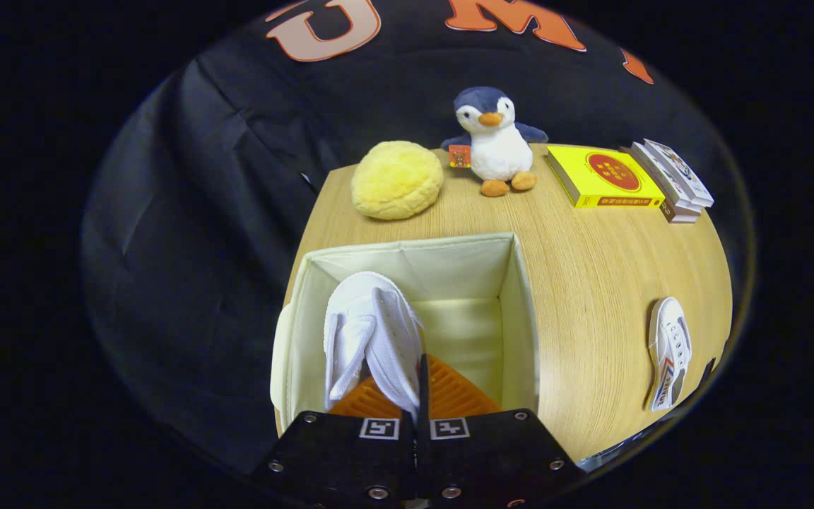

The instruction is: Open the storage box then place both shoes into the box .Put the left shoe in first, then the right shoe, with the right side of both shoes facing outward in a uniform manner.

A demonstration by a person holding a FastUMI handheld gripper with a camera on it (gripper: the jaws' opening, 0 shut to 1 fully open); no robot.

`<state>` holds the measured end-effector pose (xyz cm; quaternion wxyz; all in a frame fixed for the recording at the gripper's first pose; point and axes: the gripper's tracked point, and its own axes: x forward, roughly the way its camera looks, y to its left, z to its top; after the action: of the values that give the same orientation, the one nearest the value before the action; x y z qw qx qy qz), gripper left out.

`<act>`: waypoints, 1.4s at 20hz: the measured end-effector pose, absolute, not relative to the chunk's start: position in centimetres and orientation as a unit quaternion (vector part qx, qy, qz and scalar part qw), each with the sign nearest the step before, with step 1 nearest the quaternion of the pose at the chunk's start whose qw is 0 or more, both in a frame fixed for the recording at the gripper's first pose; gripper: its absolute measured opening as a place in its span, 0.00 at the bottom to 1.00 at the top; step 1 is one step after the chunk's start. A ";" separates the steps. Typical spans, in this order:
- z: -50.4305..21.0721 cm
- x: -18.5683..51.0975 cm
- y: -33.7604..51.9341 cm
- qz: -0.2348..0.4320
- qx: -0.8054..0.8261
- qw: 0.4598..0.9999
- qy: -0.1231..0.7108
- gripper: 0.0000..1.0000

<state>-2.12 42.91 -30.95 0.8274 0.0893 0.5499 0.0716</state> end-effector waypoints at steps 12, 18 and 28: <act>-37.7 -4.7 45.8 0.011 0.142 0.752 0.644 0.04; -36.8 -6.8 46.9 0.084 0.159 0.724 0.666 0.20; -25.6 -8.5 42.9 0.223 0.188 0.760 0.581 0.68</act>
<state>-8.48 42.91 -25.63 0.7599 0.1883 0.5808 0.2231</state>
